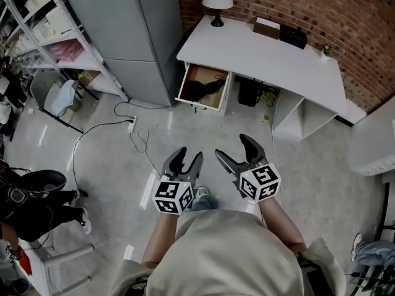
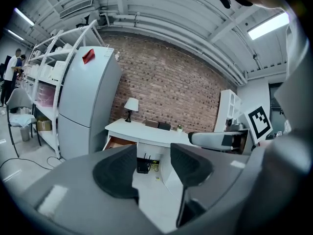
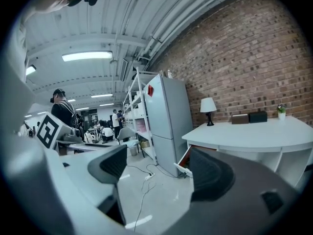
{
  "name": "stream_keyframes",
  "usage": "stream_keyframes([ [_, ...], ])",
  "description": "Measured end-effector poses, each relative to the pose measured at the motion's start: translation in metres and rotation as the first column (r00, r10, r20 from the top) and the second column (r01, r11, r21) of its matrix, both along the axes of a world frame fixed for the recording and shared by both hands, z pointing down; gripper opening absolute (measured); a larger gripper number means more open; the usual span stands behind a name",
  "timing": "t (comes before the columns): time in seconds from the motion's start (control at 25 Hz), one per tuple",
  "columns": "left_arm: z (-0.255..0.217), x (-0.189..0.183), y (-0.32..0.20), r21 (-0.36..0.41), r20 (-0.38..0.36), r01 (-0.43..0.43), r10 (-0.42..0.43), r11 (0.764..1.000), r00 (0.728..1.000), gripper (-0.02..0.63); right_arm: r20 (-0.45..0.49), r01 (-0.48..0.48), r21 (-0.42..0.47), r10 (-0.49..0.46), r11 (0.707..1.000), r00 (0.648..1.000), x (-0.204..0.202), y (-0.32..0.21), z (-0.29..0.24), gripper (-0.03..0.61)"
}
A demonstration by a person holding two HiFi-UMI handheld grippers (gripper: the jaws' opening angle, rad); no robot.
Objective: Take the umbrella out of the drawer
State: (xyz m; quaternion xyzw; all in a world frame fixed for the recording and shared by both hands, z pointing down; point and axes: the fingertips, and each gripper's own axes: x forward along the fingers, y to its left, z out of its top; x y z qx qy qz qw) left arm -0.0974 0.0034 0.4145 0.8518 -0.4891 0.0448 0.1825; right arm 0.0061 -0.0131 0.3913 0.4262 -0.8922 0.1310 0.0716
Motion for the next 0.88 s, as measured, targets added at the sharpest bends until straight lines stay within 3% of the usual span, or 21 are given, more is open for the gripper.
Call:
stream_keyframes([
  [0.44, 0.013, -0.037, -0.077, -0.001, -0.024, -0.037, 0.037, 0.999, 0.999, 0.198, 0.004, -0.028, -0.005, 0.028, 1.000, 1.000, -0.037, -0.071, 0.012, 0.382],
  [0.68, 0.033, -0.055, -0.093, 0.002, -0.019, -0.063, 0.063, 0.998, 0.998, 0.198, -0.005, -0.063, -0.019, 0.063, 0.998, 0.998, -0.048, -0.077, 0.032, 0.383],
  [0.88, 0.049, -0.048, -0.109, -0.016, -0.017, -0.070, 0.070, 0.997, 0.997, 0.198, -0.013, -0.079, -0.058, 0.078, 0.995, 0.997, -0.037, -0.084, 0.054, 0.382],
])
